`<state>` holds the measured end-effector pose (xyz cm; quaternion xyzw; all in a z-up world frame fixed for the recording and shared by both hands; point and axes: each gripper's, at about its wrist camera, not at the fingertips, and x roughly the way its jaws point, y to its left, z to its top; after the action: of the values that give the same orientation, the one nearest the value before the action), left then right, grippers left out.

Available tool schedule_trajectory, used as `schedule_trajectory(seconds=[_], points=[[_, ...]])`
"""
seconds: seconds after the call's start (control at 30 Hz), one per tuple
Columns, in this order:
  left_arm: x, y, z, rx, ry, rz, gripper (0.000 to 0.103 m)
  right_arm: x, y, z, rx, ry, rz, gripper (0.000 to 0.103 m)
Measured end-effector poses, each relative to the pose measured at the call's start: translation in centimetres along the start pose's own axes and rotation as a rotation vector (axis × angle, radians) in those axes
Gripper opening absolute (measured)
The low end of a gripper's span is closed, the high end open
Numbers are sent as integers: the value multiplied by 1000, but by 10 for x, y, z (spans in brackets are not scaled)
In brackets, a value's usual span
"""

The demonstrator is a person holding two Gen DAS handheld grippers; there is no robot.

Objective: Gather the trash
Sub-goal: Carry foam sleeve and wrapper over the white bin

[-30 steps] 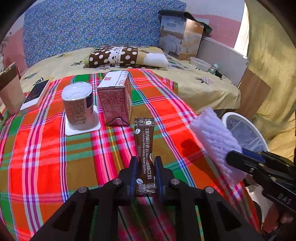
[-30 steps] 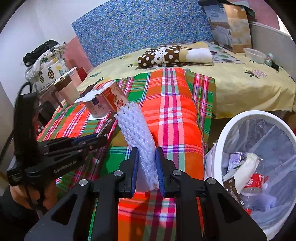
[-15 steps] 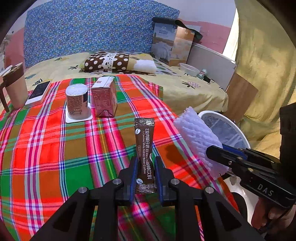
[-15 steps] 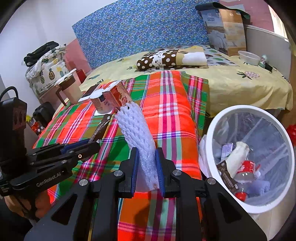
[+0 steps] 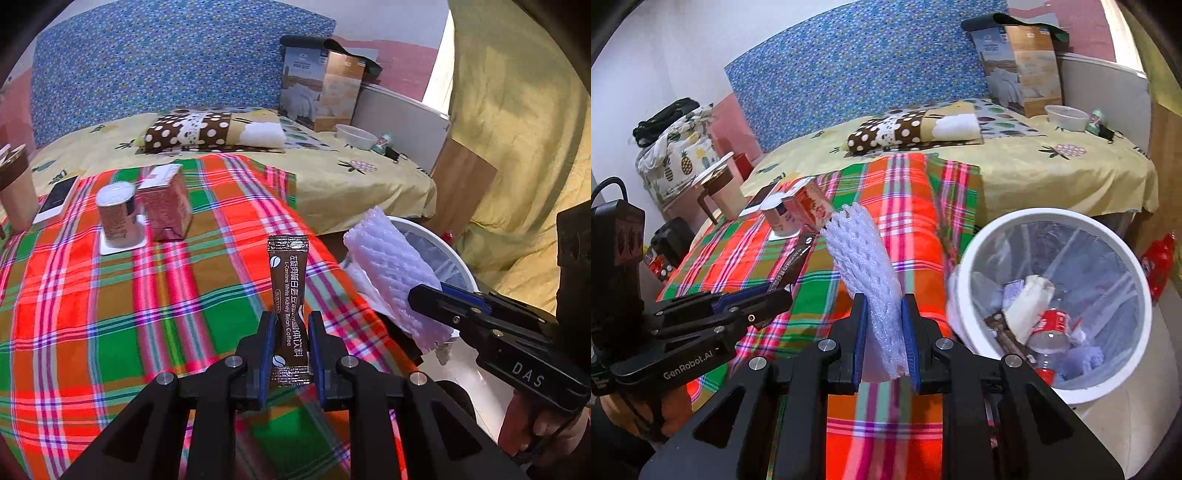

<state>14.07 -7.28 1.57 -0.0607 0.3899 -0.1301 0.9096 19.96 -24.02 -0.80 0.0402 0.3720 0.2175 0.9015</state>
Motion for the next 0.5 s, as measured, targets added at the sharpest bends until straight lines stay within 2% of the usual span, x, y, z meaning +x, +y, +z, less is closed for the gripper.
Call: schedule_trajectory(seconds=[0.5], points=[[34, -63, 19, 108, 16, -96, 19, -24, -57, -5, 106, -45, -115, 21]])
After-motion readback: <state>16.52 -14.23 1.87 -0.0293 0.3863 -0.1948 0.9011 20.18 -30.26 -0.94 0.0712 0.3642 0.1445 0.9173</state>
